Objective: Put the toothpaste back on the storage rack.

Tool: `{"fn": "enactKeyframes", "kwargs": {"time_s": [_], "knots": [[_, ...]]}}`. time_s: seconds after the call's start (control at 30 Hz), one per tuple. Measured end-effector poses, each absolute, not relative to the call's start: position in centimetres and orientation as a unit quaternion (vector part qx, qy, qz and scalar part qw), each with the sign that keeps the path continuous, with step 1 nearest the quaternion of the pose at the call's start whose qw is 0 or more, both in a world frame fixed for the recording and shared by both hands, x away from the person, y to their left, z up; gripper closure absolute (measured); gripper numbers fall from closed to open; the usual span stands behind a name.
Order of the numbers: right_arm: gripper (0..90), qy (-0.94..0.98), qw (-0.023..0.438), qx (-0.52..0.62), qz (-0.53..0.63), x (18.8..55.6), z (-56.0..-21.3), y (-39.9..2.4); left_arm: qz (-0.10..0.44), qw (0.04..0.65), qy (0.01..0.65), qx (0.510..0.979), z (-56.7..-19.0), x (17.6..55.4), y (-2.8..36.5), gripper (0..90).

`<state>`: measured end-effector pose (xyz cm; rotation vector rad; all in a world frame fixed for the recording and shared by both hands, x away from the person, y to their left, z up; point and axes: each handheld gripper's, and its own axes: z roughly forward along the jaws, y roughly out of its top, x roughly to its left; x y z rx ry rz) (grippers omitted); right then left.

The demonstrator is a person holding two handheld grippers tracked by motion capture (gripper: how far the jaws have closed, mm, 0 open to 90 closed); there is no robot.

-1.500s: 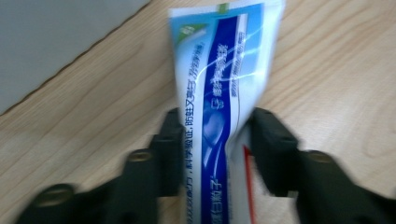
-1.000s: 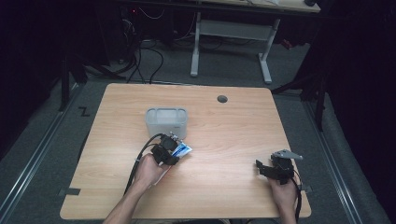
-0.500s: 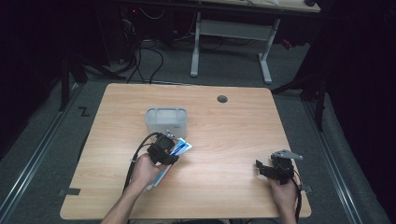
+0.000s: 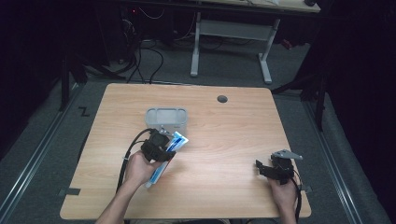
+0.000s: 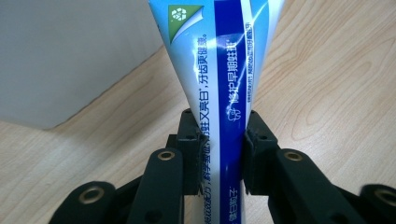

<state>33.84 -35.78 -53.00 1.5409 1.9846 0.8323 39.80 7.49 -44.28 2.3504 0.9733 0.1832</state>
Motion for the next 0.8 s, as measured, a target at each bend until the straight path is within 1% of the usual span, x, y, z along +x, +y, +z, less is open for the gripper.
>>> {"fn": "enactKeyframes", "kwargs": {"time_s": [0.43, 0.63, 0.77, 0.8], "knots": [[28.1, 0.727, 0.245, 0.564, 0.305, 33.8, -53.0, -35.8, 0.073, 0.319, 0.372, 0.869, -42.5, 39.7, 8.9, 73.0], [28.1, 0.727, 0.245, 0.564, 0.305, 33.8, -53.0, -35.8, 0.072, 0.344, 0.377, 0.857, -41.6, 39.8, 9.8, 72.9], [28.1, 0.727, 0.245, 0.564, 0.305, 33.8, -53.0, -35.8, 0.081, 0.35, 0.377, 0.854, -41.3, 39.8, 9.9, 72.9], [28.1, 0.727, 0.245, 0.564, 0.305, 33.8, -53.0, -35.8, 0.083, 0.356, 0.385, 0.848, -41.2, 39.9, 10.0, 72.8]]}}
